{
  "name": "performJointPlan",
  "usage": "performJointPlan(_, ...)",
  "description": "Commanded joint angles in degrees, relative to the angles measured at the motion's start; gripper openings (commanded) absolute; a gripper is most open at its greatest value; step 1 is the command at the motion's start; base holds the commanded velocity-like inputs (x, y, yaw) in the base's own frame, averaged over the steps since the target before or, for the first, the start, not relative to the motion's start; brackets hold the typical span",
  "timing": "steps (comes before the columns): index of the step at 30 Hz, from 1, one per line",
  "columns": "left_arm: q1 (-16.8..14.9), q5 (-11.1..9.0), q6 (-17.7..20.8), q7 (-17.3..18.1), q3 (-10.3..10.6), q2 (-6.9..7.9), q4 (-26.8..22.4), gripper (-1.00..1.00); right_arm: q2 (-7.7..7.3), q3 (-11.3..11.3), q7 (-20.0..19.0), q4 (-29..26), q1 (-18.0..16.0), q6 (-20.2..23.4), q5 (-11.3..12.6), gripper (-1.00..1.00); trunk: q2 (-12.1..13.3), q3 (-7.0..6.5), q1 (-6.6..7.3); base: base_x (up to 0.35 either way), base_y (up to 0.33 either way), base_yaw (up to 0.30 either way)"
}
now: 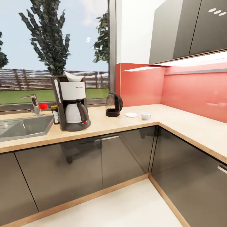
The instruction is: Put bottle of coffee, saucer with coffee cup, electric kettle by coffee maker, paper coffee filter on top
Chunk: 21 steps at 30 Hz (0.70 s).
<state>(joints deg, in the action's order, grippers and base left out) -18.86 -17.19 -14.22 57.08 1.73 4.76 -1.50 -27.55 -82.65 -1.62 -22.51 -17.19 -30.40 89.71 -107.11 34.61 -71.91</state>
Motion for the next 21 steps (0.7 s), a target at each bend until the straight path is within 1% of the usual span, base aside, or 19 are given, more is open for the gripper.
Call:
performJointPlan(1, -0.04, -0.2, -0.26, 0.13, 0.2, 0.01, 0.04, 1.0, -0.04, -0.39, -0.17, -0.09, -0.07, -0.26, 0.62, 1.0, -0.03, 0.06, 0.01, 0.0, 0.0, 0.0)
performJointPlan(14, -0.04, -0.2, -0.26, 0.13, 0.2, 0.01, 0.04, 1.0, -0.04, -0.39, -0.17, -0.09, -0.07, -0.26, 0.62, 1.0, -0.03, 0.06, 0.01, 0.0, 0.0, 0.0)
performJointPlan(17, 0.38, -0.33, -0.28, 1.1, -0.28, -0.39, 0.08, 1.0, 0.87, -0.41, -0.05, -1.07, -0.58, -0.28, -0.18, 1.0, -0.03, 0.06, 0.01, 0.0, 0.0, 0.099)
performJointPlan(21, 0.62, -0.38, -0.28, 1.64, -0.53, -0.66, 0.09, 1.0, 2.17, -0.41, 0.07, -1.57, -0.86, -0.32, -1.58, 1.0, -0.03, 0.06, 0.01, 0.0, 0.0, 0.213)
